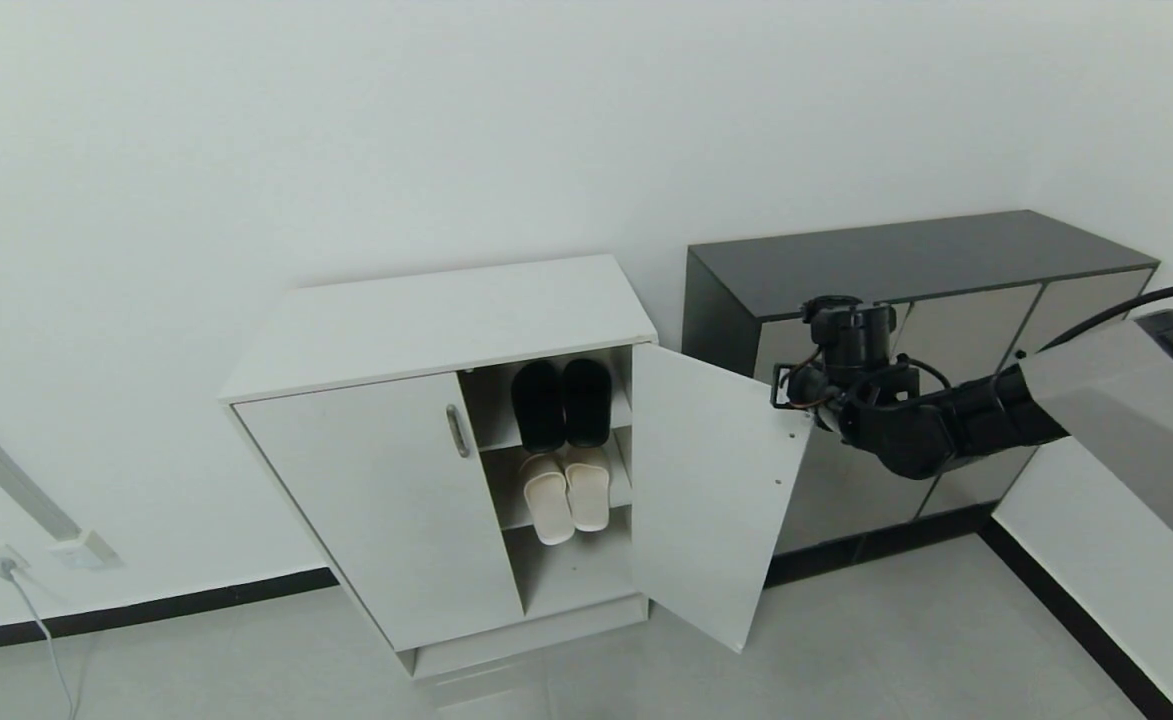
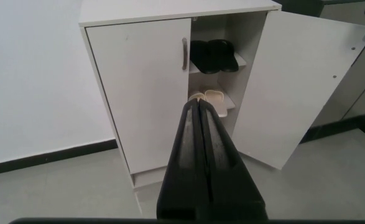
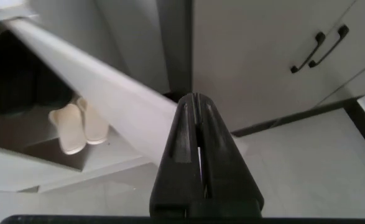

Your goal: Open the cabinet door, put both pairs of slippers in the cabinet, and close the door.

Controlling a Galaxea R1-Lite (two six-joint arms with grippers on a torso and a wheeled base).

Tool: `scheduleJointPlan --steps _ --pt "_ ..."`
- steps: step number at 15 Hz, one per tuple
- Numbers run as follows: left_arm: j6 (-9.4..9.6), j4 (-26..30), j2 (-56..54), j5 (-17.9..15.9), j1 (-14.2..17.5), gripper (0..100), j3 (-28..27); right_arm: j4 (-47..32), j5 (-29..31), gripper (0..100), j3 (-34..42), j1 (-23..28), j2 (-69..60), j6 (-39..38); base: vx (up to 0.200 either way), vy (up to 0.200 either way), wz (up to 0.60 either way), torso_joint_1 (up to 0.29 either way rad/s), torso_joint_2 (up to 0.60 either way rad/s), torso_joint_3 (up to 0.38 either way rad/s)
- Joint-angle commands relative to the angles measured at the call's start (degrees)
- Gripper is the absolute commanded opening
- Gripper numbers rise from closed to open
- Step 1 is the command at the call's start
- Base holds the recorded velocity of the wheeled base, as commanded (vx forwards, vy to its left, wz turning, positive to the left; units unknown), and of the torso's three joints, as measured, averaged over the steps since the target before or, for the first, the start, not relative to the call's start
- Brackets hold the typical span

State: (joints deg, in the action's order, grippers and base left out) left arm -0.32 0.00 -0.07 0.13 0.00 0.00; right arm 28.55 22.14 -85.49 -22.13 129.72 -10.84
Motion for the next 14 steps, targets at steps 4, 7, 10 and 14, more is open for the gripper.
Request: scheduleJointPlan --steps 4,7,10,14 --pt "-0.03 0.0 0.1 0.0 0.0 0 0.0 0.0 -0.9 0 -4.1 1.9 5.3 0.0 0.000 0.000 0.00 0.000 0.00 0.000" --pt "-0.03 0.0 0.1 0.0 0.0 0 0.0 -0.8 -0.9 0 -4.2 1.8 5.4 0.0 0.000 0.000 0.00 0.000 0.00 0.000" --pt "-0.03 0.0 0.1 0.0 0.0 0 0.0 -2.3 -0.9 0 -2.1 0.4 3.3 -0.1 0.000 0.000 0.00 0.000 0.00 0.000" --pt "-0.03 0.0 0.1 0.0 0.0 0 0.0 -1.7 -0.8 0 9.1 -8.0 -5.1 -1.8 0.000 0.000 0.00 0.000 0.00 0.000"
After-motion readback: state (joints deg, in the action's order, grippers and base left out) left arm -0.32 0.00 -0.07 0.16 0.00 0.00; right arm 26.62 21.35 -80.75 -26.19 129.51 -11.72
